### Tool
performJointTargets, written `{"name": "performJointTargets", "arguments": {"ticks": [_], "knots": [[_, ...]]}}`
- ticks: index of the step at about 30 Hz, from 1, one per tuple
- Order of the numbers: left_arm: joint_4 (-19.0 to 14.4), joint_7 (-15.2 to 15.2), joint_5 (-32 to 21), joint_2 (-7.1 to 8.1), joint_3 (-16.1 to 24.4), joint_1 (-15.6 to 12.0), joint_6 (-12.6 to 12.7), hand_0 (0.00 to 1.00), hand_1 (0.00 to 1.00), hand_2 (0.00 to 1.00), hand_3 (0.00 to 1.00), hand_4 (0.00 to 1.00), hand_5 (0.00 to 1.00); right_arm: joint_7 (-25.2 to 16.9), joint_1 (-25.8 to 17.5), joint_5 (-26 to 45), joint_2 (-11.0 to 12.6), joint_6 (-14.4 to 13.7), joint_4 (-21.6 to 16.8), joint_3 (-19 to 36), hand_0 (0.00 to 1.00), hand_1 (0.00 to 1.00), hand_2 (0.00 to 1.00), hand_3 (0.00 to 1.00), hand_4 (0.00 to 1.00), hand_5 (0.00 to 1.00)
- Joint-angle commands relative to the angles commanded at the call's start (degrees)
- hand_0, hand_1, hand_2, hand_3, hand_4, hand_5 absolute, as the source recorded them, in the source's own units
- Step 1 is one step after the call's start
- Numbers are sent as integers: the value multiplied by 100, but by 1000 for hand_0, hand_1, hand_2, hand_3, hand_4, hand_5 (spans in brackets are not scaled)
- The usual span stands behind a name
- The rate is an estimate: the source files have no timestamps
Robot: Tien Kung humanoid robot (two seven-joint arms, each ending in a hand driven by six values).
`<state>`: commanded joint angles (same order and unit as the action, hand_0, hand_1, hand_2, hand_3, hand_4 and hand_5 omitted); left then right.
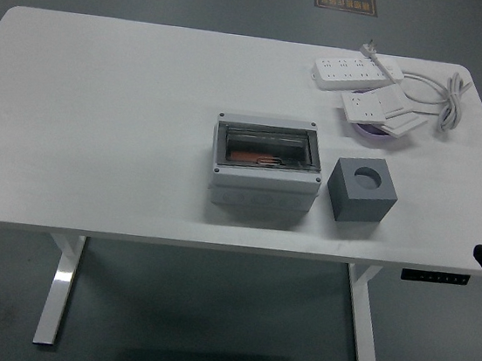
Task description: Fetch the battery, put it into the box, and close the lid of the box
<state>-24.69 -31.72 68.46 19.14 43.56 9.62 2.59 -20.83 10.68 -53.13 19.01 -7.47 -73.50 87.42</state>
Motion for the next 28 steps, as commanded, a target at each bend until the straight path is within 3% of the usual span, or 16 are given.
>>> {"name": "performJointTargets", "arguments": {"ticks": [15,28], "knots": [[-4,3,-173,-40,-85,-68,4,632,698,573,541,500,2,42,-62,-136,-38,6,-99,133,839,834,844,841,886,287],[7,48,-158,26,-80,-4,-1,632,698,573,541,500,2,25,-124,-134,-6,-9,-172,313,838,827,834,837,884,306]]}}
